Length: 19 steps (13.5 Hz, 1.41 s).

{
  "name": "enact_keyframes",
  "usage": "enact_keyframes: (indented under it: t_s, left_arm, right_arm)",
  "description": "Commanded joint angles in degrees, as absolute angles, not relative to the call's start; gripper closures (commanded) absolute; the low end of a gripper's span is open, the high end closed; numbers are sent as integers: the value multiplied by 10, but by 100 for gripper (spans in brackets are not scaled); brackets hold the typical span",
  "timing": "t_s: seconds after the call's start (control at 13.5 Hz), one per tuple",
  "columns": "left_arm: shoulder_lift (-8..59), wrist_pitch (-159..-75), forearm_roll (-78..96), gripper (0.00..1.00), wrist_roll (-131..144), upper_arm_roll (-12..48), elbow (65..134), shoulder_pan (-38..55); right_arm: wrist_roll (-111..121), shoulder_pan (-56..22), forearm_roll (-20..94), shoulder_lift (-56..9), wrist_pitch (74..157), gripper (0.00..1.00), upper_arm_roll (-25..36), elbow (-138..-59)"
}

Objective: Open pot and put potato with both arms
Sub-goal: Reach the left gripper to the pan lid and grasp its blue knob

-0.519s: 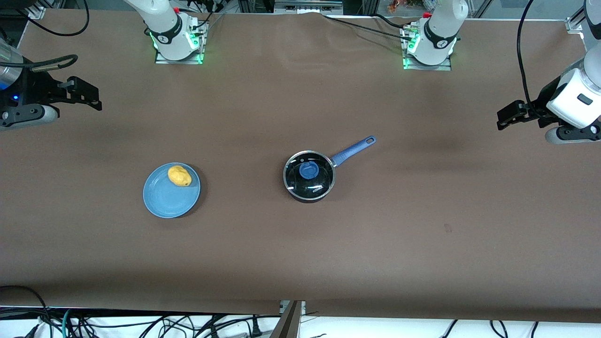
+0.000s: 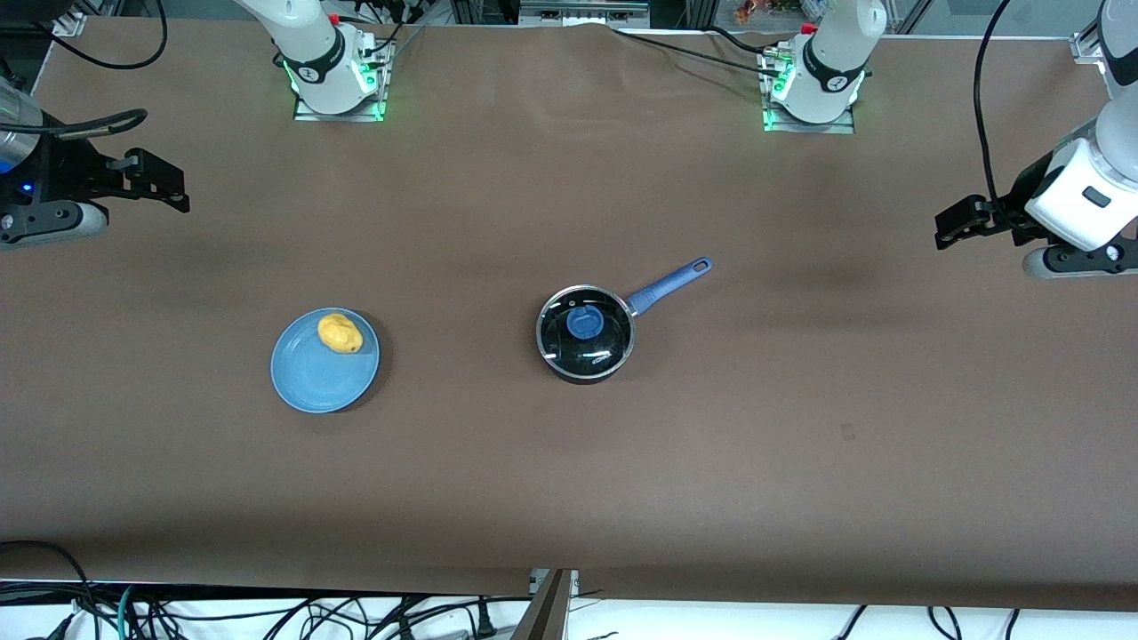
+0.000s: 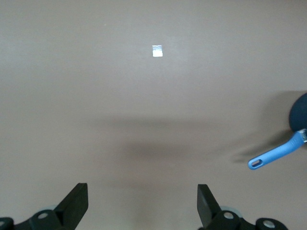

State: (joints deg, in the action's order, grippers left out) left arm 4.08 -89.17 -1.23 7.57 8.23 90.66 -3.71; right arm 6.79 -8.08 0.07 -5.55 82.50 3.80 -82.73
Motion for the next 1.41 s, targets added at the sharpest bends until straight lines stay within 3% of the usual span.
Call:
enact_keyframes:
  t_s: [0.0, 0.15, 0.44, 0.81, 1.11, 1.33]
  left_arm:
    - [64, -900, 25, 0, 98, 105, 895, -33]
    - [83, -931, 33, 0, 163, 147, 897, -33]
    - [136, -1084, 25, 0, 370, 228, 937, 8]
    - [242, -1201, -30, 0, 463, 229, 927, 131]
    - [347, -1207, -99, 0, 591, 224, 839, 212]
    - [395, -1193, -105, 0, 607, 186, 776, 260]
  right_arm:
    - [64, -76, -11, -56, 823, 0, 29, -810]
    - [61, -76, -11, -59, 826, 0, 30, -809]
    - [59, -76, -11, -62, 829, 0, 28, -808]
    - [62, -78, -11, -62, 842, 0, 26, -808]
    - [62, -83, -11, -62, 838, 0, 26, -808]
    - [62, -89, -11, -61, 837, 0, 26, -808]
